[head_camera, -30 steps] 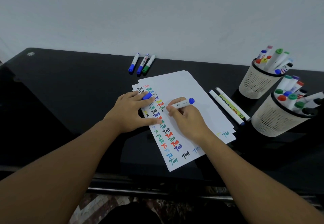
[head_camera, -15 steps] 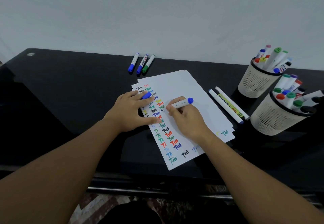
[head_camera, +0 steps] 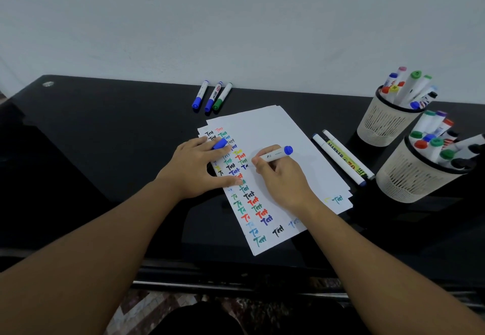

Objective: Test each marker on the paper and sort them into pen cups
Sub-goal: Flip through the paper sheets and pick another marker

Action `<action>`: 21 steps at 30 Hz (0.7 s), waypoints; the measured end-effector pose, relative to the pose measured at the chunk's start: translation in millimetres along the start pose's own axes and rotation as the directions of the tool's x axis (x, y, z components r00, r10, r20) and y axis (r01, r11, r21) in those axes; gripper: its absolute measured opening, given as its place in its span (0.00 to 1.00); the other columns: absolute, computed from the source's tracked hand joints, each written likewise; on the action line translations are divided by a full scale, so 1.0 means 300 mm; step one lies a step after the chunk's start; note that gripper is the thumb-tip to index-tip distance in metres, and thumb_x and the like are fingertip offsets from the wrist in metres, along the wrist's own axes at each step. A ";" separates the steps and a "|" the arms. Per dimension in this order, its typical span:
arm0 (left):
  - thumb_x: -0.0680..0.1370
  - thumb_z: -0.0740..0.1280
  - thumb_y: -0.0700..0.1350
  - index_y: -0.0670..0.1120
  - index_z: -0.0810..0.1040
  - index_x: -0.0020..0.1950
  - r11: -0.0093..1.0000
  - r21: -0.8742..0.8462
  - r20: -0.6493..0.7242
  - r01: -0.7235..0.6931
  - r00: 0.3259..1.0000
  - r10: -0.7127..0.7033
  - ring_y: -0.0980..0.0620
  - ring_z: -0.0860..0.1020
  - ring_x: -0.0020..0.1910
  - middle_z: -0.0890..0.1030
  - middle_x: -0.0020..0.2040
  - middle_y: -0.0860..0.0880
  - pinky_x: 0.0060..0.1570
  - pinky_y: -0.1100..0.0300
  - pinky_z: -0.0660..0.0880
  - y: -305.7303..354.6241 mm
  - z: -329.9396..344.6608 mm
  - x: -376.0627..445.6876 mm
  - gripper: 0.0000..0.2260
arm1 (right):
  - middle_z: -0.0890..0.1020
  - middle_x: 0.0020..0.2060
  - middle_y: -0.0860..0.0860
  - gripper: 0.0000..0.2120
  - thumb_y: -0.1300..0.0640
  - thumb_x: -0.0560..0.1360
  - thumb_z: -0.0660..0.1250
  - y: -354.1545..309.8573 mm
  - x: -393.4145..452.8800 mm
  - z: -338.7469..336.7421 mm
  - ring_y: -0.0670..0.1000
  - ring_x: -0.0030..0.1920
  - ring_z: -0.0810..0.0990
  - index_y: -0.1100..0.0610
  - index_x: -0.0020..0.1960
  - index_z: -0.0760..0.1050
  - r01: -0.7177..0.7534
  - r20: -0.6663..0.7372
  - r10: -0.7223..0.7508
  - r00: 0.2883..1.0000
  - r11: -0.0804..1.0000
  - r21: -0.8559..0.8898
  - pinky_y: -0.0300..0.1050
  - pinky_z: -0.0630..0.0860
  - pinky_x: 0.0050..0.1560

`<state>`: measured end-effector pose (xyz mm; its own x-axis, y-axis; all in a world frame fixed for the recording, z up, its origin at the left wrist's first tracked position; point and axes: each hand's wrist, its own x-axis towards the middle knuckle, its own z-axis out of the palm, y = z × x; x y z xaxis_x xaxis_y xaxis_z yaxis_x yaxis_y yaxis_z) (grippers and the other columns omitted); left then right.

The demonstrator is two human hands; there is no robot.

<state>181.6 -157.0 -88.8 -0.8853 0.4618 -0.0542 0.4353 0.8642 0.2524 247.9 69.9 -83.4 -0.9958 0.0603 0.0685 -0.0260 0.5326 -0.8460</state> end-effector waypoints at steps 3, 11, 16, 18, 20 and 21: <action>0.63 0.50 0.85 0.65 0.58 0.80 1.000 0.002 0.002 0.004 1.000 -0.004 0.51 0.51 0.81 0.56 0.82 0.56 0.79 0.44 0.49 0.001 -0.004 0.000 0.48 | 0.84 0.43 0.45 0.06 0.44 0.84 0.63 0.000 -0.002 0.000 0.47 0.45 0.84 0.44 0.50 0.74 -0.010 0.013 0.010 1.000 1.000 -0.007 0.54 0.82 0.51; 0.63 0.50 0.86 0.65 0.58 0.80 1.000 -0.014 0.005 0.003 1.000 -0.003 0.51 0.51 0.81 0.55 0.82 0.56 0.79 0.44 0.49 0.005 -0.006 -0.002 0.49 | 0.84 0.43 0.45 0.07 0.45 0.84 0.62 0.003 -0.001 -0.003 0.45 0.45 0.82 0.47 0.55 0.76 -0.017 -0.006 0.017 1.000 1.000 -0.022 0.46 0.80 0.48; 0.63 0.50 0.85 0.65 0.59 0.80 1.000 -0.017 0.001 0.002 1.000 -0.002 0.51 0.51 0.81 0.55 0.82 0.56 0.79 0.47 0.48 0.009 -0.011 -0.006 0.48 | 0.84 0.42 0.45 0.09 0.45 0.84 0.61 -0.003 -0.005 -0.007 0.45 0.44 0.82 0.47 0.55 0.76 -0.014 0.010 0.015 1.000 0.999 -0.040 0.40 0.77 0.43; 0.63 0.50 0.85 0.65 0.59 0.80 1.000 -0.022 0.006 0.005 1.000 -0.005 0.51 0.50 0.81 0.55 0.82 0.56 0.79 0.46 0.48 0.012 -0.011 -0.007 0.49 | 0.83 0.42 0.44 0.08 0.45 0.85 0.61 -0.003 -0.008 -0.009 0.44 0.44 0.82 0.47 0.54 0.76 -0.017 0.011 0.018 1.000 0.999 -0.031 0.38 0.76 0.42; 0.62 0.50 0.85 0.65 0.59 0.80 1.000 -0.022 0.009 0.008 1.000 -0.008 0.51 0.50 0.81 0.55 0.82 0.56 0.79 0.46 0.48 0.012 -0.012 -0.008 0.49 | 0.83 0.43 0.44 0.07 0.45 0.84 0.62 -0.005 -0.010 -0.009 0.44 0.45 0.82 0.46 0.54 0.75 -0.016 0.001 0.016 1.000 1.000 -0.006 0.39 0.77 0.44; 0.62 0.50 0.85 0.65 0.59 0.80 1.000 -0.019 0.012 0.008 1.000 -0.008 0.51 0.50 0.81 0.54 0.82 0.56 0.79 0.46 0.48 0.011 -0.011 -0.008 0.49 | 0.83 0.43 0.44 0.06 0.46 0.84 0.62 -0.006 -0.008 -0.009 0.44 0.45 0.82 0.46 0.54 0.75 -0.013 -0.009 0.013 1.000 1.000 0.005 0.41 0.77 0.45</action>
<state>184.6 -155.8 -84.6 -0.8869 0.4570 -0.0678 0.4247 0.8641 0.2702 250.4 71.1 -80.6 -0.9953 0.0749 0.0619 -0.0132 0.5272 -0.8497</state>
